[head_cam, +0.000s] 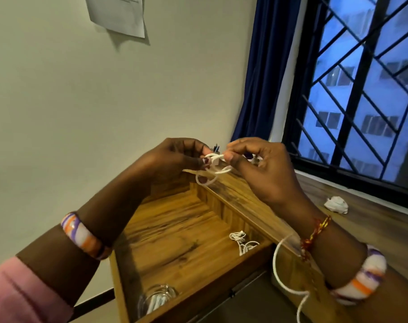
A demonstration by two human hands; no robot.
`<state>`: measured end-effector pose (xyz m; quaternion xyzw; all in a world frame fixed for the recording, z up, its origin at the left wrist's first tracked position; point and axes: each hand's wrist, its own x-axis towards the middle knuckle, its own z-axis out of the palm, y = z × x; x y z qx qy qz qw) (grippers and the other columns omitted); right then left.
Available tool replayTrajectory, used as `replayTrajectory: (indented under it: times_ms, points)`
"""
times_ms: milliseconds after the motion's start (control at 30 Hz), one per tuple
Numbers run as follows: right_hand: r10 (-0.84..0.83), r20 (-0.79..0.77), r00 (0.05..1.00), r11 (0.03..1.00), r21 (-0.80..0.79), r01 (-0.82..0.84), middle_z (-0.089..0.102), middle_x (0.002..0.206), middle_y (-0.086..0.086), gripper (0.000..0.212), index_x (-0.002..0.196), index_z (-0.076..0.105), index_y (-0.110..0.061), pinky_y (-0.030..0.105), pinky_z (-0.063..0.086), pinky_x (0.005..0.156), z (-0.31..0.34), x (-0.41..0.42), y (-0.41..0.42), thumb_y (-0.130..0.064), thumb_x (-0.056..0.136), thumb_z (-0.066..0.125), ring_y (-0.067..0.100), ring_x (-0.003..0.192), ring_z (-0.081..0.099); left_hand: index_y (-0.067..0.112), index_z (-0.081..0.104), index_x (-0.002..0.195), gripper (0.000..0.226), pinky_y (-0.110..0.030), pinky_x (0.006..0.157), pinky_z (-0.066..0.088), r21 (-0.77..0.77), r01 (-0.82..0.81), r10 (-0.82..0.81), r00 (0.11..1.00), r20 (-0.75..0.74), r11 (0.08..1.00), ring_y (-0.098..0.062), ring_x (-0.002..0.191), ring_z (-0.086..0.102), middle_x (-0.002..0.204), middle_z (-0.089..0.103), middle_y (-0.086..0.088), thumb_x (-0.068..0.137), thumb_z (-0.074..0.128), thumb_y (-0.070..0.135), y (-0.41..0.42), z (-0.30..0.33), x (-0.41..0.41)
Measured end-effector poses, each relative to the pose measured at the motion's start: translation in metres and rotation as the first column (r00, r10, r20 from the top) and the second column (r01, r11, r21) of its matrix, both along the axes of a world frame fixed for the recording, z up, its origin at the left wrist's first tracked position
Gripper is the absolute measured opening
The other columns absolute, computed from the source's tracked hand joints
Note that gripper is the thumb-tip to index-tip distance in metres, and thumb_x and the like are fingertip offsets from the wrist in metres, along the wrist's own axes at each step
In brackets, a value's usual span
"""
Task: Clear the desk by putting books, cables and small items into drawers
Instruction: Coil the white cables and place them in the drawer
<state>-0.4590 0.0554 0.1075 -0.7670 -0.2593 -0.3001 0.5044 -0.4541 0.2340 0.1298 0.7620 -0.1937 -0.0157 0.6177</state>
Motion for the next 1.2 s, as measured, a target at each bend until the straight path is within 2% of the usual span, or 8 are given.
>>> replayTrajectory:
  times_ms: [267, 400, 467, 633, 767, 900, 1067, 1200]
  points:
    - [0.254, -0.231, 0.939, 0.934, -0.193, -0.301, 0.043, 0.099, -0.012, 0.013, 0.079, 0.057, -0.032, 0.023, 0.045, 0.079, 0.012, -0.026, 0.113, -0.044, 0.078, 0.057, 0.014, 0.1, 0.048, 0.012, 0.062, 0.082, 0.011, -0.037, 0.076, 0.048, -0.103, -0.437, 0.447, 0.849, 0.282, 0.894, -0.024, 0.082, 0.06, 0.084, 0.064, -0.01, 0.088, 0.057, 0.004, 0.104, 0.006, -0.034]
    - [0.188, -0.014, 0.982, 0.901, -0.394, -0.178, 0.049, 0.097, -0.01, 0.018, 0.084, 0.061, -0.024, 0.021, 0.046, 0.076, 0.007, -0.04, 0.157, -0.028, 0.073, 0.075, 0.012, 0.097, 0.048, 0.006, 0.061, 0.09, 0.006, -0.029, 0.059, 0.047, 0.022, -0.824, 0.492, 0.359, 0.793, 0.566, -0.024, 0.071, 0.062, 0.088, 0.067, -0.012, 0.089, 0.056, 0.009, 0.138, -0.011, -0.042]
    - [0.196, 0.074, 0.978, 0.892, -0.428, -0.146, 0.054, 0.098, -0.006, 0.014, 0.085, 0.066, -0.016, 0.018, 0.046, 0.072, 0.004, -0.047, 0.172, -0.02, 0.075, 0.074, 0.012, 0.094, 0.051, 0.001, 0.061, 0.093, 0.011, -0.035, 0.058, 0.047, 0.035, -0.876, 0.419, 0.265, 0.869, 0.482, -0.036, 0.071, 0.062, 0.089, 0.068, -0.017, 0.087, 0.055, 0.007, 0.153, -0.018, -0.045]
    - [0.205, 0.171, 0.964, 0.889, -0.445, -0.11, 0.059, 0.108, 0.003, 0.01, 0.086, 0.069, -0.009, 0.016, 0.05, 0.073, -0.001, -0.064, 0.203, -0.005, 0.077, 0.069, 0.012, 0.093, 0.056, 0.005, 0.07, 0.081, 0.019, -0.028, 0.055, 0.047, 0.016, -0.84, 0.508, 0.344, 0.79, 0.543, -0.022, 0.06, 0.059, 0.073, 0.069, -0.011, 0.079, 0.053, -0.004, 0.189, -0.009, -0.058]
    - [0.18, 0.296, 0.938, 0.956, -0.276, -0.096, 0.061, 0.102, 0.01, 0.019, 0.079, 0.07, -0.003, 0.01, 0.05, 0.072, 0.011, -0.072, 0.22, 0.013, 0.071, 0.064, 0.013, 0.094, 0.057, 0.009, 0.067, 0.06, 0.032, -0.024, 0.058, 0.044, -0.121, -0.612, 0.59, 0.662, 0.461, 0.782, -0.022, 0.059, 0.058, 0.07, 0.067, -0.019, 0.072, 0.048, -0.014, 0.208, 0.011, -0.068]
    - [0.128, 0.149, 0.98, 0.99, 0.038, -0.136, 0.066, 0.095, 0.003, 0.036, 0.073, 0.071, -0.011, 0.023, 0.056, 0.069, 0.026, -0.066, 0.219, 0.02, 0.076, 0.053, 0.014, 0.093, 0.064, 0.011, 0.064, 0.057, 0.036, -0.016, 0.055, 0.043, -0.133, -0.321, 0.347, 0.884, 0.313, 0.938, -0.01, 0.054, 0.057, 0.058, 0.063, -0.007, 0.078, 0.051, -0.015, 0.22, 0.016, -0.079]
    - [0.221, -0.128, 0.967, 0.888, 0.436, -0.146, 0.067, 0.088, 0.003, 0.042, 0.083, 0.065, -0.015, 0.019, 0.054, 0.047, 0.045, -0.043, 0.184, 0.02, 0.085, 0.042, 0.012, 0.083, 0.067, 0.001, 0.068, 0.081, 0.021, -0.018, 0.068, 0.054, -0.111, -0.181, 0.206, 0.93, 0.305, 0.977, -0.013, 0.077, 0.064, 0.079, 0.066, -0.009, 0.087, 0.049, -0.004, 0.236, 0.015, -0.084]
    - [0.15, -0.187, 0.971, 0.912, 0.405, -0.063, 0.068, 0.092, 0.008, 0.029, 0.082, 0.064, -0.012, 0.019, 0.053, 0.046, 0.052, -0.024, 0.147, 0.013, 0.086, 0.05, 0.014, 0.083, 0.068, 0.002, 0.063, 0.08, 0.017, -0.032, 0.078, 0.059, -0.369, -0.324, 0.415, 0.887, 0.202, 0.871, -0.018, 0.083, 0.063, 0.081, 0.063, -0.009, 0.088, 0.049, -0.004, 0.23, 0.015, -0.075]
